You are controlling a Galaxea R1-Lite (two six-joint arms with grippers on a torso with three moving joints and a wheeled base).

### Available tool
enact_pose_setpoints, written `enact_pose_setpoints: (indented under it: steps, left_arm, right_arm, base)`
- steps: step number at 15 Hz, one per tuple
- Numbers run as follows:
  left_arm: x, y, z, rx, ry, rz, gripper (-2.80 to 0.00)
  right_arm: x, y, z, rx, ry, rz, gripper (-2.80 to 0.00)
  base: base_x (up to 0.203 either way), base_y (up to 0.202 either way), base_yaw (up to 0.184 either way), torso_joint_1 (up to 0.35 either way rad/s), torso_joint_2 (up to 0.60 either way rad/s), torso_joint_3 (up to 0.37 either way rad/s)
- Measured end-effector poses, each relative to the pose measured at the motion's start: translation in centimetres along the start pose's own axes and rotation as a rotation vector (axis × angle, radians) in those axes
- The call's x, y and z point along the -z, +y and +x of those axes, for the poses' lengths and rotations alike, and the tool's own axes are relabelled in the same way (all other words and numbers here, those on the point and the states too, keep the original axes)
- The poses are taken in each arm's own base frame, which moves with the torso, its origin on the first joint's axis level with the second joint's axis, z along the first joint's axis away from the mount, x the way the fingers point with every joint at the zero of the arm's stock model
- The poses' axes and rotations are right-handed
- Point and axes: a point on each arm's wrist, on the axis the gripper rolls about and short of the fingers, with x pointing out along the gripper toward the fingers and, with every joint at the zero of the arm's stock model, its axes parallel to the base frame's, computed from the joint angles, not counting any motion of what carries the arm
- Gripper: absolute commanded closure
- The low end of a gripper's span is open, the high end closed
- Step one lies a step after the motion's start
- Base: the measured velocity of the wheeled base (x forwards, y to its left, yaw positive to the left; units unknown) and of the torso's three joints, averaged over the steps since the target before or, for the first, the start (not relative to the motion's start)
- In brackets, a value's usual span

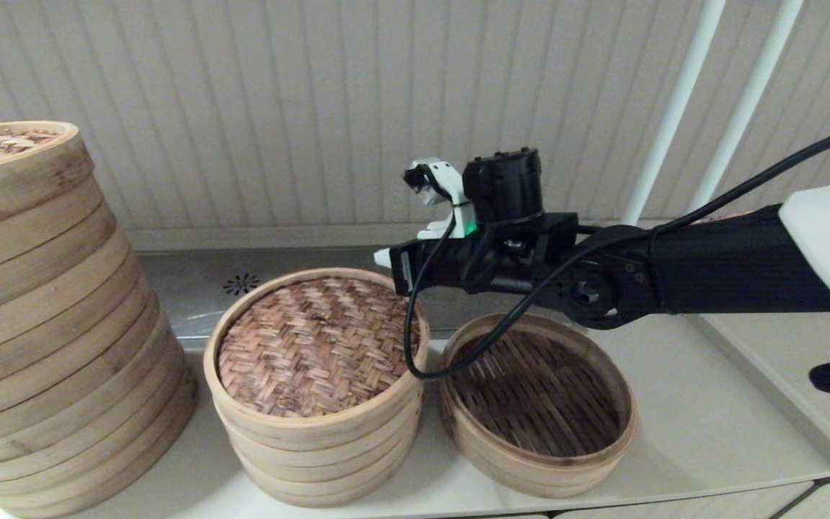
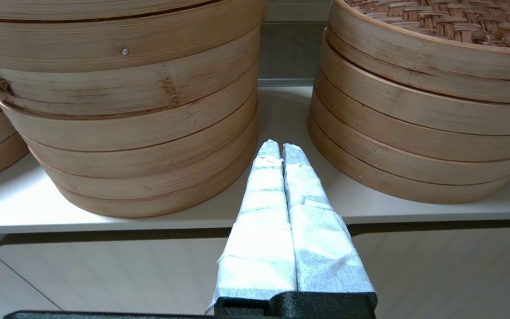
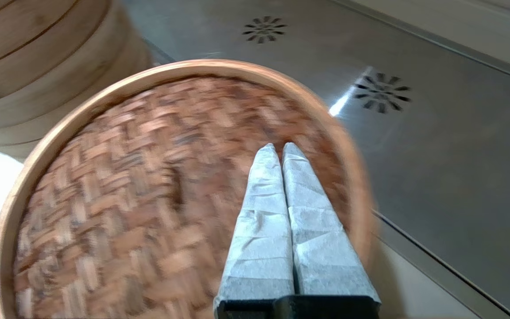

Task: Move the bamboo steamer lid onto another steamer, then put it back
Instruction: Pick up the steamer

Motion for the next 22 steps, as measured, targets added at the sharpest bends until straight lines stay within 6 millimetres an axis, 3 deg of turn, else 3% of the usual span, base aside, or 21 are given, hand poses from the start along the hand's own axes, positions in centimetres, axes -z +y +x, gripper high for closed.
enact_pose_setpoints:
  steps: [1, 2, 12, 22]
  left_arm:
    - [0.0, 0.0, 0.0, 0.0, 0.0, 0.0, 0.0]
    - [0.0, 0.0, 0.0, 0.0, 0.0, 0.0, 0.0]
    - [0.0, 0.0, 0.0, 0.0, 0.0, 0.001, 0.0]
    - [0.0, 0.0, 0.0, 0.0, 0.0, 0.0, 0.0]
  right_arm:
    - [0.2, 0.5, 0.5, -0.013, -0.001, -0.005, 0.0]
    - [0.4, 0.9, 0.8, -0.025, -0.003, -0.008, -2.8]
    - [2.0, 3.5, 2.9, -0.086, 0.032, -0.007, -2.8]
    - [4.3, 3.9, 5.3, -0.097, 0.078, -0.015, -2.8]
  base:
    - [0.0, 0.0, 0.0, 0.0, 0.0, 0.0]
    - [0.0, 0.0, 0.0, 0.0, 0.0, 0.0]
    - [0.0, 0.0, 0.0, 0.0, 0.0, 0.0]
    - [0.0, 0.0, 0.0, 0.0, 0.0, 0.0]
